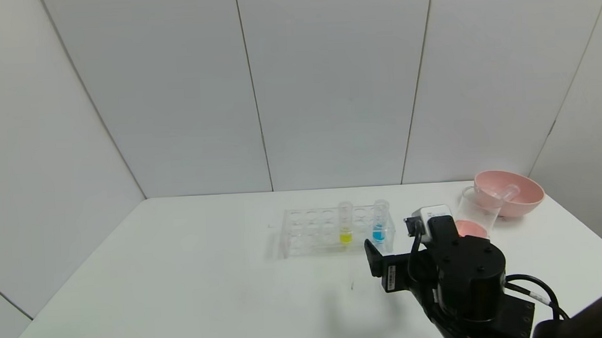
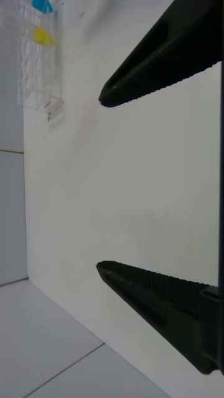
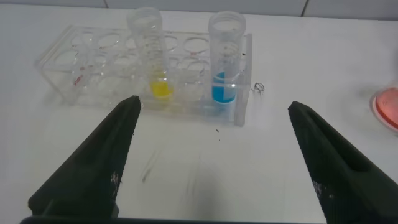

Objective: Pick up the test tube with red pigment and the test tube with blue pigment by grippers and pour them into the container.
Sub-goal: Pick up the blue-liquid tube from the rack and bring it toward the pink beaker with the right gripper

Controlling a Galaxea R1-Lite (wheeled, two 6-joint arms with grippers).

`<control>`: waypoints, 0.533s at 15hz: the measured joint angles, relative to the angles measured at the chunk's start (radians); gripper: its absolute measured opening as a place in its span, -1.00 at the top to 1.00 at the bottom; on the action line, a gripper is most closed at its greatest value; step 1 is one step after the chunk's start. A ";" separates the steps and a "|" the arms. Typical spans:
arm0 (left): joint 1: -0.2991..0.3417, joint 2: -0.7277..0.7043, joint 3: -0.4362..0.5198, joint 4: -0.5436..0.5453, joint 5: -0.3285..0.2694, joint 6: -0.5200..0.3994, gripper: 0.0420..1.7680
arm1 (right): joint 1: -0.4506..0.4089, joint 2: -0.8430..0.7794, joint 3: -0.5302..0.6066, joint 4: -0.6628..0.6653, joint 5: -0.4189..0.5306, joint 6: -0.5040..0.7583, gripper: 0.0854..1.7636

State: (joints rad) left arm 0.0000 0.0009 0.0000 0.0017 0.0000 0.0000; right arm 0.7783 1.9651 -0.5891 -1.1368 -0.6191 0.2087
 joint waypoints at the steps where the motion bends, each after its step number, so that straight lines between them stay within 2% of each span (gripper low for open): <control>1: 0.000 0.000 0.000 0.000 0.000 0.000 -1.00 | -0.015 0.020 -0.033 0.000 0.004 -0.016 -0.92; 5: 0.000 0.000 0.000 0.000 0.000 0.000 -1.00 | -0.084 0.100 -0.157 0.001 0.067 -0.081 -0.92; 8: 0.000 0.000 0.000 0.000 0.000 0.000 -1.00 | -0.116 0.152 -0.212 0.003 0.079 -0.098 -0.92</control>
State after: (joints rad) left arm 0.0000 0.0009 0.0000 0.0013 0.0000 0.0000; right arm 0.6623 2.1172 -0.8013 -1.1340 -0.5402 0.1106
